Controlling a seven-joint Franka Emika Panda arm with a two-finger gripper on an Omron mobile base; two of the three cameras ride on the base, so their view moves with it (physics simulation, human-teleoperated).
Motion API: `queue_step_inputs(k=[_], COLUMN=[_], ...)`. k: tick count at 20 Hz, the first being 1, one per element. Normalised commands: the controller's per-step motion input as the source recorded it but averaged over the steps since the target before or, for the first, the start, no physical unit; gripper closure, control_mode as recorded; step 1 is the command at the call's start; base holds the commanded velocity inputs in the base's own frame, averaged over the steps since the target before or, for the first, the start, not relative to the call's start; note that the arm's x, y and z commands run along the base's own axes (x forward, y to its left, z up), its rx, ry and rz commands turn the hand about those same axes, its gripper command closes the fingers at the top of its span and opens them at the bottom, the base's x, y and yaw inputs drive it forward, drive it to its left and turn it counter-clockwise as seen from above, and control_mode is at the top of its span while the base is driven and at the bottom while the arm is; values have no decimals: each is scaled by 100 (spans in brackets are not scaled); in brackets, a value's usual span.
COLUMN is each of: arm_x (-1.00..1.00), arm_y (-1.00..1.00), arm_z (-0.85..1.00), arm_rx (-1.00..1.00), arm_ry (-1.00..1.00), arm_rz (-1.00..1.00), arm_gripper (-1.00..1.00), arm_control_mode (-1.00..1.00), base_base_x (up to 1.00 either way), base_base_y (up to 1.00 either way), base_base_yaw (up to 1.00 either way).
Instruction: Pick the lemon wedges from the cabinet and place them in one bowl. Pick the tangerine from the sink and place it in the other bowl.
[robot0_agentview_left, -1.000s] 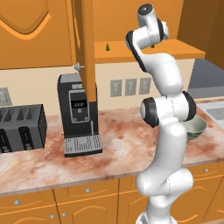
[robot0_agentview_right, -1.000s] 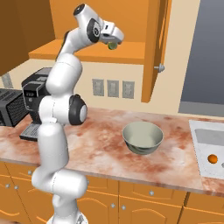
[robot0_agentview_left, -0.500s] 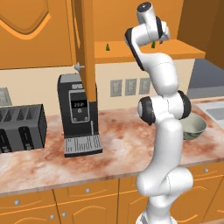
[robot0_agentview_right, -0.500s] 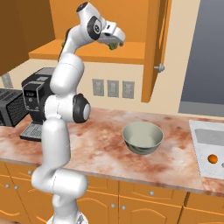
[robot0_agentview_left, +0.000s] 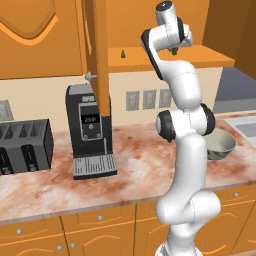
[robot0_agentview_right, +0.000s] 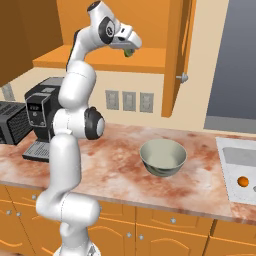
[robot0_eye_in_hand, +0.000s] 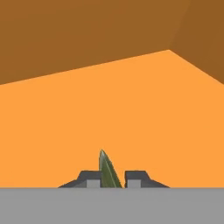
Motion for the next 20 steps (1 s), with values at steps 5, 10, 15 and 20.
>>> queue_step_inputs(k=[5, 10, 15, 20], arm_x=[-23, -16, -45, -83], arm_y=[18, 21, 2, -7], arm_z=[10, -2, 0, -1], arm_rx=[1, 0, 0, 0], arm_ry=[-6, -2, -2, -5], arm_rz=[-3, -8, -8, -3], arm_gripper=[100, 100, 100, 100], arm_control_mode=[-100, -100, -100, -100], base_base_x=[0, 0, 0, 0], base_base_y=[0, 0, 0, 0], base_base_yaw=[0, 0, 0, 0])
